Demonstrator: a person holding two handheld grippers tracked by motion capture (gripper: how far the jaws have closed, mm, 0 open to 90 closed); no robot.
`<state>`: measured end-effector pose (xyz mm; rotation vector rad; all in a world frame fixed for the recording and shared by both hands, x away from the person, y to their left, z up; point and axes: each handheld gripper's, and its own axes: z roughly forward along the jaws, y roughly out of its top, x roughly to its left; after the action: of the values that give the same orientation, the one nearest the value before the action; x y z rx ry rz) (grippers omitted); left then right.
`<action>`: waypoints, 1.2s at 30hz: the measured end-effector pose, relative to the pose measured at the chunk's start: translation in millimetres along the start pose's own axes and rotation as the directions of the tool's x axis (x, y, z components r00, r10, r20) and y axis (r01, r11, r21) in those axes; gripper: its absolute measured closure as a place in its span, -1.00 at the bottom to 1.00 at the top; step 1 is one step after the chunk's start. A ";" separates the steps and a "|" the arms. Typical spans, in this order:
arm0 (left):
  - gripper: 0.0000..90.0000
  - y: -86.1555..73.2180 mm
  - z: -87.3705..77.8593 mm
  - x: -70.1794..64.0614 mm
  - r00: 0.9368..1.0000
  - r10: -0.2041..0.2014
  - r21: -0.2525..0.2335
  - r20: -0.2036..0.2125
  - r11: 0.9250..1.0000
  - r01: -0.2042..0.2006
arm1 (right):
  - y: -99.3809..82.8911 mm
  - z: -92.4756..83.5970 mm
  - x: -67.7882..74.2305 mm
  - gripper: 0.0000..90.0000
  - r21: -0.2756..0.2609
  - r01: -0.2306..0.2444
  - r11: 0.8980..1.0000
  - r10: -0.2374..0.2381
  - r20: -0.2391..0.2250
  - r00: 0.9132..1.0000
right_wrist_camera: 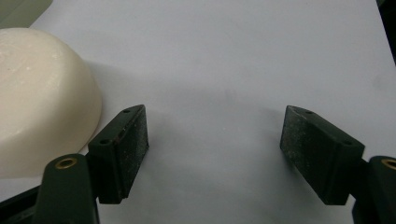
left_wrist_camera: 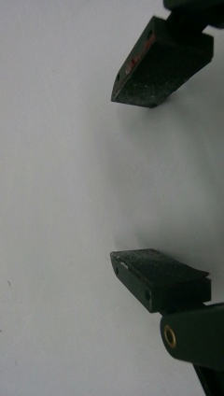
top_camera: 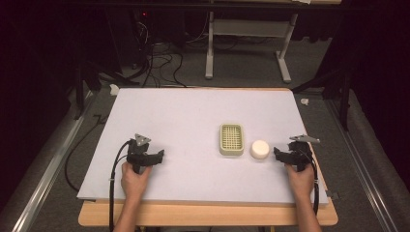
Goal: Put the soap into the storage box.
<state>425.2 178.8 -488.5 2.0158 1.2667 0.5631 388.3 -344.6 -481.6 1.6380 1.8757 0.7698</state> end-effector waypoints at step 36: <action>-0.56 0.0 0.3 0.7 1.000 -0.004 0.000 0.003 1.000 0.004 | 0.3 0.2 -0.6 -0.48 0.003 -0.002 1.000 0.002 -0.005 1.000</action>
<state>425.7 179.4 -488.7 2.0137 1.2688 0.5583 388.8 -345.1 -481.5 1.6417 1.8799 0.7734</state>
